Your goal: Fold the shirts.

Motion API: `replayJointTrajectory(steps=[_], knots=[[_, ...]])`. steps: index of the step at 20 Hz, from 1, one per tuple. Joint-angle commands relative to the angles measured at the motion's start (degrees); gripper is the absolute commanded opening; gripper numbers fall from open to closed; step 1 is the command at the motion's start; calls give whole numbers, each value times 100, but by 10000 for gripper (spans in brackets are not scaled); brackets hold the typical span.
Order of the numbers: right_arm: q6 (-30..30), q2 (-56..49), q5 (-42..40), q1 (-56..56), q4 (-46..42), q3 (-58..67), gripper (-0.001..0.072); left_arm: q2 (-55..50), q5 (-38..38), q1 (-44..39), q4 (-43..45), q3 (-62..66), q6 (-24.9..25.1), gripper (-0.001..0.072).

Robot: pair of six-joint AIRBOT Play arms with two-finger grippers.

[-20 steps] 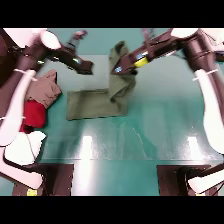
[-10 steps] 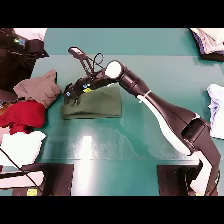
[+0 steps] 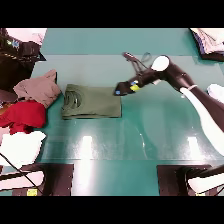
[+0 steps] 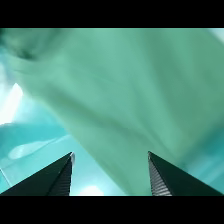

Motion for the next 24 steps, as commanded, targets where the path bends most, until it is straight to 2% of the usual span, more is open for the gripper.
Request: replayJointTrajectory(steps=[1,2,3,5,11,14,15,17,19,20,24], knots=[[216,356,-363,-791,584,-1425,532,-4,20,-81,-140,0,2,26],[168,330,-514,-848,835,-1646,536,-4,42,-101,-131,-2,4,26],[39,271,-623,-835,1032,-1784,617,-4,66,-125,-155,-2,2,26],[-101,20,-702,-726,1401,-1888,677,-4,116,-146,-153,-2,7,26],[-155,-1121,-734,186,1598,-793,674,-4,107,-146,-157,-2,57,26],[-160,-1521,-992,566,1996,-101,670,-4,92,-146,-160,-2,61,26],[-157,-1604,-1082,636,2041,72,642,-4,76,-146,-160,-2,61,25],[-162,-1718,-1180,708,2015,361,363,-4,28,-146,-160,-2,59,26],[-177,-1744,-1198,704,2002,505,38,-4,31,-146,-212,-2,59,25],[-177,-1740,-1182,654,2006,544,17,-4,31,-146,-254,-2,59,26],[-166,-1176,-1252,157,1917,96,16,-4,48,-389,-415,-2,59,25]])
